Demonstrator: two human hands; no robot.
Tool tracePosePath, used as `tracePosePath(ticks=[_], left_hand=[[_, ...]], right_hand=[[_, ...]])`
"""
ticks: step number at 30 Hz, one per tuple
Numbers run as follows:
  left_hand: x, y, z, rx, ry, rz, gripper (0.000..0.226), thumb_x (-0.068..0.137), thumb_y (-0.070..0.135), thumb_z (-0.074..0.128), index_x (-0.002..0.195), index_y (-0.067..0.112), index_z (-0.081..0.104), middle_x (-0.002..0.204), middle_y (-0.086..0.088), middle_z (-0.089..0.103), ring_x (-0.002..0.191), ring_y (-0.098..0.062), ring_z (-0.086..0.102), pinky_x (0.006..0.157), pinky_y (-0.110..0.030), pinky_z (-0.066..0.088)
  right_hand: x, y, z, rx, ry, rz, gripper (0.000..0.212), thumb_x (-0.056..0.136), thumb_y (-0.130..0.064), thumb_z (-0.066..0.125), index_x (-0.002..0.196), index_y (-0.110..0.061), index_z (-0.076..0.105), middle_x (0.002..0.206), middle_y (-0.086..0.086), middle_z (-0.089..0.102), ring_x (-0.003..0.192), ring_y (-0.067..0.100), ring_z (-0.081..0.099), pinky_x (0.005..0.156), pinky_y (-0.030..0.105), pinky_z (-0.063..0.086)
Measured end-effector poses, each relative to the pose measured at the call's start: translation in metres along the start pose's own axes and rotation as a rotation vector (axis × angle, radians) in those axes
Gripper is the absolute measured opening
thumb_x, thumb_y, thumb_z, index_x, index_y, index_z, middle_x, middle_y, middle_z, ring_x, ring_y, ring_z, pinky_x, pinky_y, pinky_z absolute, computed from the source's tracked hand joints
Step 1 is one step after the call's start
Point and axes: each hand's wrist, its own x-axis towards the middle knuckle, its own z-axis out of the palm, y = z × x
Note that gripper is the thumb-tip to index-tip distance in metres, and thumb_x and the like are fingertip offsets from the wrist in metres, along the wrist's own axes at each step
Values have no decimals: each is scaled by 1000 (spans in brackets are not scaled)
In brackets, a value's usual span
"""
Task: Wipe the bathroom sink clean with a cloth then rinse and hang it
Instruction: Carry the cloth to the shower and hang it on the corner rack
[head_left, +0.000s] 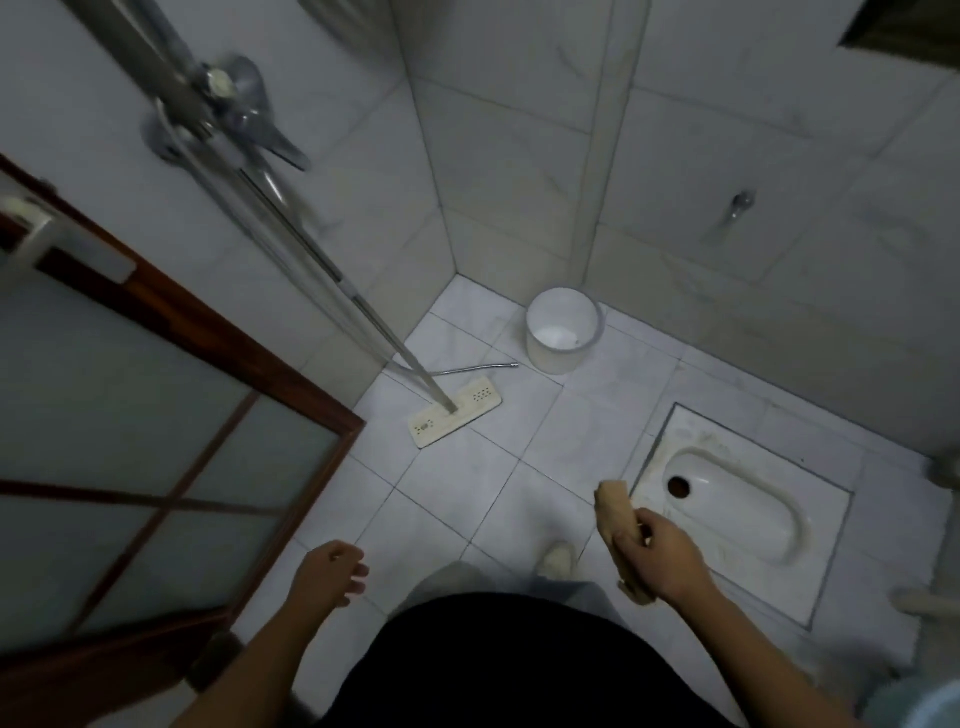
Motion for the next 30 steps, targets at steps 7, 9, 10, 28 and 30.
tracePosePath(ticks=[7,9,10,28,30], left_hand=[[12,26,-7,-173,144,-155,17,100,13,56,94,2,67,84,-16,73,67,-28,64,59,-29,45],[22,41,-2,-174,143,-185,17,100,13,55,93,2,67,85,-17,73,67,-28,64,59,-28,44],[29,51,1,-171,133,-191,17,100,13,54,93,2,66,86,-18,72,67,-28,64,59,-29,44],[165,424,96,89,-205,316,22,98,24,55,88,12,71,84,-8,76,69,-22,70,65,-33,54],[169,444,98,71,-176,337,23,96,25,56,87,12,71,81,-5,76,66,-19,69,65,-34,53]], right_hand=[[98,-96,-65,-50,-25,-221,16,91,-33,61,89,-18,60,73,2,63,67,19,57,57,29,39],[119,-107,-78,-52,-27,-230,17,91,-33,61,89,-16,61,76,3,64,68,18,58,54,26,37],[129,-110,-83,-53,-30,-222,18,91,-33,61,89,-15,61,77,4,65,69,18,58,54,25,36],[245,-88,-196,-90,96,141,13,92,-35,60,96,-23,55,74,-5,61,68,15,58,55,26,40],[268,-95,-203,-123,68,123,19,92,-36,59,101,-19,58,78,-4,63,72,16,60,63,30,47]])
